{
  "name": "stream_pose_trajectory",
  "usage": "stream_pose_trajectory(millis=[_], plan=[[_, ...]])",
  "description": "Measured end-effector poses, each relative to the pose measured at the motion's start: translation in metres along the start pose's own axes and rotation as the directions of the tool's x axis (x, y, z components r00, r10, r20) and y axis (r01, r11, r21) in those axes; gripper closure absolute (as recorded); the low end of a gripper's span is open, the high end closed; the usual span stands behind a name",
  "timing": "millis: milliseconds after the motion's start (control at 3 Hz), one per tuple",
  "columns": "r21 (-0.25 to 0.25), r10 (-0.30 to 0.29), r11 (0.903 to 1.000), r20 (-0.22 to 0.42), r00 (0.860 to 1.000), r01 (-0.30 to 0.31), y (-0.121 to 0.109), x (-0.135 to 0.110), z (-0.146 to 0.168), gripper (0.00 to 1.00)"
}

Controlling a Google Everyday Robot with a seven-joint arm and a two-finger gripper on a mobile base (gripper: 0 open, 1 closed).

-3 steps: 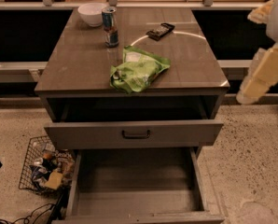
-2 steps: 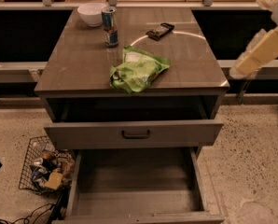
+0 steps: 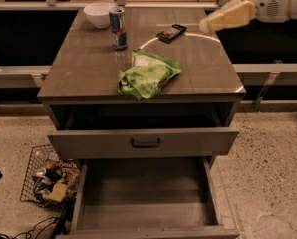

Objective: Place redbull can into middle drawer

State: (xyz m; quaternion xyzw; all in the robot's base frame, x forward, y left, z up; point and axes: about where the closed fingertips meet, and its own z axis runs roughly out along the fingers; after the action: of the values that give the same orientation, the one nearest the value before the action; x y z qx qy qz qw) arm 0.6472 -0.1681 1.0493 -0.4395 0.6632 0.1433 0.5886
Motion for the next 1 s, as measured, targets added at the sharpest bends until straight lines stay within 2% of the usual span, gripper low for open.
stream_pose_trajectory(millis=[333,667,1000], plan=[[0.045,0.084,0.9946,0.181,0.98,-0.093,-0.013,-0.039,0.044,0.0],[0.045,0.084,0.9946,0.181,0.98,-0.093,-0.013,-0.04,0.044,0.0],[0.009,0.113,0.9931,0.198,0.974,-0.117,-0.005,-0.038,0.076,0.0]])
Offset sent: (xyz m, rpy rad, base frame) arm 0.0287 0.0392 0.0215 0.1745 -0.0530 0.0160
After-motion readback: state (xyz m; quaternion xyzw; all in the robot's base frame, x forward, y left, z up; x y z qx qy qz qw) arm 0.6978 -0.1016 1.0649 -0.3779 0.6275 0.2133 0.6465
